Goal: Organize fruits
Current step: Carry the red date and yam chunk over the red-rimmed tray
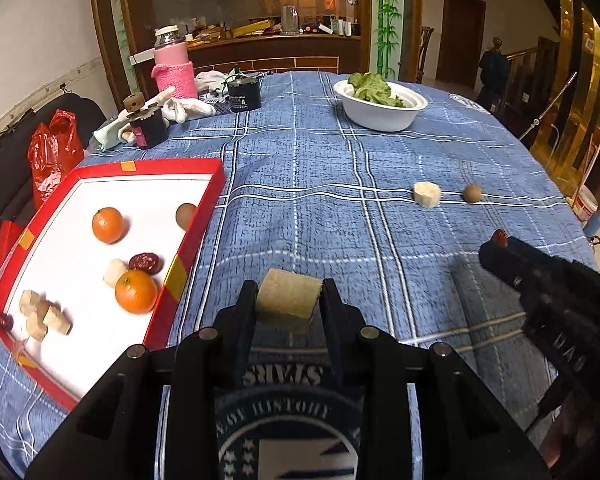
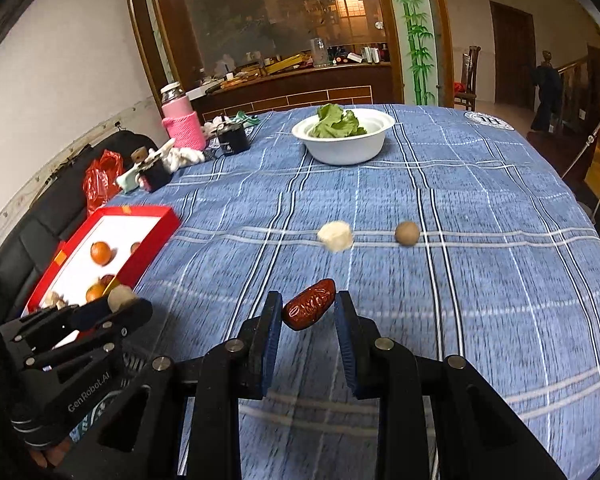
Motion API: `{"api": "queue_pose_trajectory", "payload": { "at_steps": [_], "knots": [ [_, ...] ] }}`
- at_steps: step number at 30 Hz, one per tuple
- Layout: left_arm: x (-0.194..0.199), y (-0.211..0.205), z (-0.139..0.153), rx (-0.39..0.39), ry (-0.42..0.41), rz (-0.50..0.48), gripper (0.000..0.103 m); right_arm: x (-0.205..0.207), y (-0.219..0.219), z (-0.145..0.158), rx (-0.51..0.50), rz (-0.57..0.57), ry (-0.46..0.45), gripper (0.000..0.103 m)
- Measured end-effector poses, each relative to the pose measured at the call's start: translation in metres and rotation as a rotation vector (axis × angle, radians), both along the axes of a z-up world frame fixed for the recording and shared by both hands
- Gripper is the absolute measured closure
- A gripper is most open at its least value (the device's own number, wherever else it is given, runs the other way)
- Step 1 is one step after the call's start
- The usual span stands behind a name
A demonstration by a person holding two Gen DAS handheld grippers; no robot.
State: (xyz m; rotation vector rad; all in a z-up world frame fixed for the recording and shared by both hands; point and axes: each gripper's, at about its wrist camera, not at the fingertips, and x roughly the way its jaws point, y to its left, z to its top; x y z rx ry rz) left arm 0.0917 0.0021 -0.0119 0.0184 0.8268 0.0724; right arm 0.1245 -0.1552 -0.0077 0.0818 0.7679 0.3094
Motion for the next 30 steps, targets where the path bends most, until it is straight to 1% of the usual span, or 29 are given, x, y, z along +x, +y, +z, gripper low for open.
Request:
{"api": "queue_pose_trajectory", "payload": {
  "at_steps": [8, 15, 23, 30],
  "knots": [
    [-0.022, 0.003, 0.005, -0.01, -0.014, -0.008, 0.074, -0.027, 0.011, 0.003, -0.016, -0.001, -0.009, 0.075],
    [-0.035, 0.021, 0.007, -0.017, -0.022, 0.031, 0.074, -0.041, 0.029, 0.011, -0.012, 0.031, -0.03, 0.075],
    [-0.045, 0.058, 0.014, -0.037, -0.034, 0.126, 0.074, -0.049, 0.059, 0.026, 0.005, 0.105, -0.066, 0.075],
    [-0.05, 0.103, 0.016, -0.036, -0.036, 0.253, 0.074, -0.05, 0.099, 0.037, 0.021, 0.197, -0.088, 0.076]
  ]
}}
